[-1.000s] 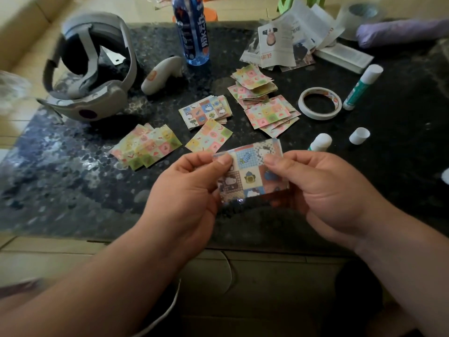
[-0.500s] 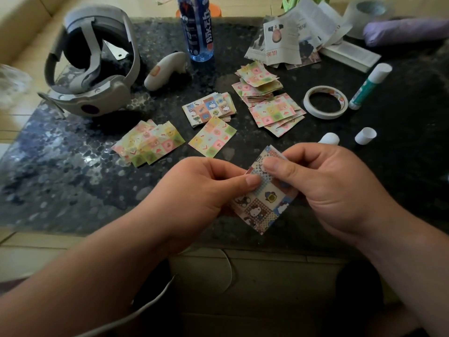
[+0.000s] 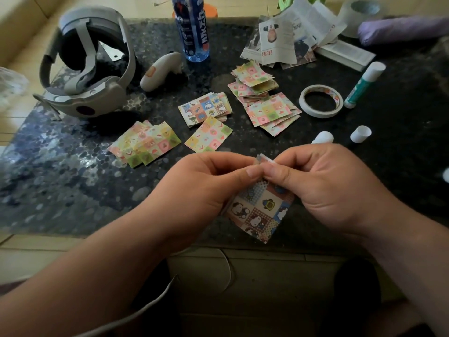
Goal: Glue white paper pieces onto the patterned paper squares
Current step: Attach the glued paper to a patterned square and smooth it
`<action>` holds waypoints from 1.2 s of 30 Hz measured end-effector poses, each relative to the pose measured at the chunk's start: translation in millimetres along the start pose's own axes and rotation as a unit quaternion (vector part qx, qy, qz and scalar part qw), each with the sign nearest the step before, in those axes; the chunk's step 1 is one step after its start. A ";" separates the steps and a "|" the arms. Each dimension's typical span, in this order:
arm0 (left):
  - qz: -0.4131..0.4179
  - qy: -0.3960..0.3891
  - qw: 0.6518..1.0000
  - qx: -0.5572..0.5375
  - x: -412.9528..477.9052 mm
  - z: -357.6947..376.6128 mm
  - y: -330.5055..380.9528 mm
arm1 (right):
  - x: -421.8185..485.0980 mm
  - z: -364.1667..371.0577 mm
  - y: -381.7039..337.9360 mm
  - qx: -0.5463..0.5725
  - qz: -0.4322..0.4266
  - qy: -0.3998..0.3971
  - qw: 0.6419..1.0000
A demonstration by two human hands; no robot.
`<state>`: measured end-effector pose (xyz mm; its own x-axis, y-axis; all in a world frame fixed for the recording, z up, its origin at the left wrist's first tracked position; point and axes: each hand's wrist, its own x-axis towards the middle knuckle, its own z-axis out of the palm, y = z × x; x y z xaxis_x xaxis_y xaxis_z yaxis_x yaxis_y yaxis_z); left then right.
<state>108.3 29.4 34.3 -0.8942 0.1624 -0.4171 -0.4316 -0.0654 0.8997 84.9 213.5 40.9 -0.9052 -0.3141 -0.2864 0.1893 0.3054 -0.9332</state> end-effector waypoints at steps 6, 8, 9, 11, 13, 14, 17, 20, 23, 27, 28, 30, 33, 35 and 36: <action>0.006 0.034 0.999 -0.008 0.9 0.1 -0.6 | -0.5 -3.1 -1.5 0.010 0.010 -0.022 1.000; 0.015 0.055 0.998 -0.015 1.6 0.9 -2.5 | -0.5 -2.3 0.0 0.017 0.009 -0.019 1.000; 0.019 0.064 0.998 -0.013 1.7 1.5 -3.2 | -0.2 -1.4 0.8 0.021 0.009 -0.017 1.000; 0.026 0.078 0.997 0.001 0.9 2.4 -4.0 | 0.2 0.8 1.9 0.034 0.013 -0.013 0.999; 0.034 0.090 0.995 0.015 0.4 3.1 -4.9 | 0.3 2.3 2.6 0.039 0.016 -0.011 0.999; 0.038 0.093 0.995 0.019 0.4 3.4 -5.3 | 0.2 2.7 2.8 0.040 0.017 -0.009 0.999; 0.042 0.093 0.995 0.018 0.7 4.2 -5.7 | 0.9 3.1 3.7 0.052 0.019 -0.004 0.998; 0.028 0.066 0.997 0.015 0.6 2.7 -3.4 | 0.8 1.3 3.4 0.049 0.022 -0.015 0.998; 0.013 0.023 0.999 0.037 1.2 -0.1 0.3 | -0.2 -3.4 0.1 0.025 0.025 -0.042 0.999; 0.010 0.033 0.998 0.047 2.4 -1.1 -0.6 | -0.8 -4.6 -0.7 0.032 0.037 -0.055 0.997; 0.011 0.041 0.998 0.043 2.6 -0.2 -1.1 | -1.0 -4.0 -0.3 0.037 0.038 -0.053 0.997; 0.017 0.054 0.998 0.034 2.5 1.6 -2.3 | -0.9 -2.7 0.5 0.047 0.042 -0.047 0.997; 0.025 0.063 0.998 0.012 2.1 4.3 -3.6 | -0.8 -3.2 0.7 0.062 0.043 -0.041 0.996; 0.025 0.064 0.998 -0.005 2.3 5.4 -4.5 | -0.8 -3.3 1.1 0.071 0.040 -0.035 0.996; 0.023 0.063 0.998 -0.014 2.0 5.9 -4.8 | -0.9 -3.1 1.4 0.078 0.040 -0.033 0.996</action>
<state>109.3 35.9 29.9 -0.9200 0.0329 -0.3906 -0.3919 -0.0970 0.9149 84.8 216.9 40.6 -0.8592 -0.3534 -0.3700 0.3210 0.1907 -0.9277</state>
